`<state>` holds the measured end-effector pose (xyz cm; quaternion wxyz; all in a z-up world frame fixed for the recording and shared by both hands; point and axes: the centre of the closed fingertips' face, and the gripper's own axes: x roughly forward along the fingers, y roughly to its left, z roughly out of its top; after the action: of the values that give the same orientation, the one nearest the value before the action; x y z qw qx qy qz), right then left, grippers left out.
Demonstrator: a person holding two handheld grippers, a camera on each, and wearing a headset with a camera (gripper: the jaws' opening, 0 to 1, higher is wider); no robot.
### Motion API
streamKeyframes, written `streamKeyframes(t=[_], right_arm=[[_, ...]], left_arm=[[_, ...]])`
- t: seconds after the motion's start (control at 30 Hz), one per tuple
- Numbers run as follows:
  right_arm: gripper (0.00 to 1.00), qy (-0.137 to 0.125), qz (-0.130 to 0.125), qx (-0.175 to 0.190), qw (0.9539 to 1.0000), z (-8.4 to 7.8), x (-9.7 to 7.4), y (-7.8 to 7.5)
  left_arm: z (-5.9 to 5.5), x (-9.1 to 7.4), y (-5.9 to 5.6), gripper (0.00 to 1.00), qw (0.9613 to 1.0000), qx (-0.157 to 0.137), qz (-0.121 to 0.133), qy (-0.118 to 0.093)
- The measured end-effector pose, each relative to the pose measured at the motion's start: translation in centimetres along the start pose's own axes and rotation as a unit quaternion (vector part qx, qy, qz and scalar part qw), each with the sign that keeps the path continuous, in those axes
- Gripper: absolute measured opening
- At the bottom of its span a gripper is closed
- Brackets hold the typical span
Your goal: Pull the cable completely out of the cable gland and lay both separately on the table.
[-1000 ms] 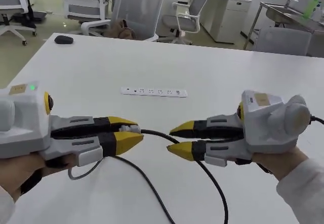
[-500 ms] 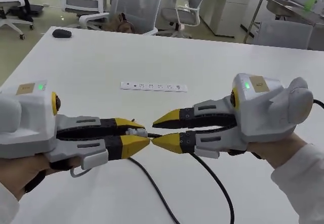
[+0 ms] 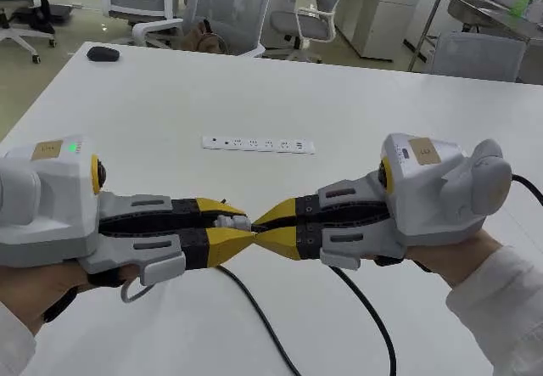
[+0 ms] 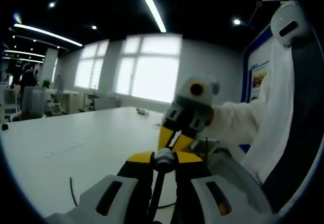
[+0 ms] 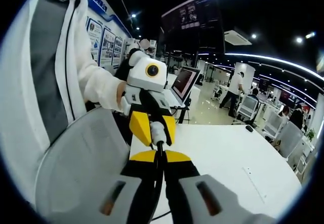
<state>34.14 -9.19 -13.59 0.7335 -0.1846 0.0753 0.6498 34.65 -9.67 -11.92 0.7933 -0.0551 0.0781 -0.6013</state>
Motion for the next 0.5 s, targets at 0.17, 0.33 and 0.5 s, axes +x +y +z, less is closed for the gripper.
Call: streamKeyframes(t=[0.17,0.33,0.5], right_arm=[[0.02,-0.002,0.001,-0.002,1.0,-0.2,0.1,0.1],[0.02,0.014,0.002,-0.008,0.9999,-1.1,0.2,0.2],[0.02,0.015,0.0,-0.003,0.9999,-1.7,-0.1,-0.1]], left_arm=[[-0.1,0.0,0.0,0.17,1.0,0.001,0.001,0.005],[-0.7,-0.1,0.1,0.17,0.9997,0.01,0.002,0.02],[-0.8,-0.4,0.3,0.17,0.9997,0.009,0.008,0.02]])
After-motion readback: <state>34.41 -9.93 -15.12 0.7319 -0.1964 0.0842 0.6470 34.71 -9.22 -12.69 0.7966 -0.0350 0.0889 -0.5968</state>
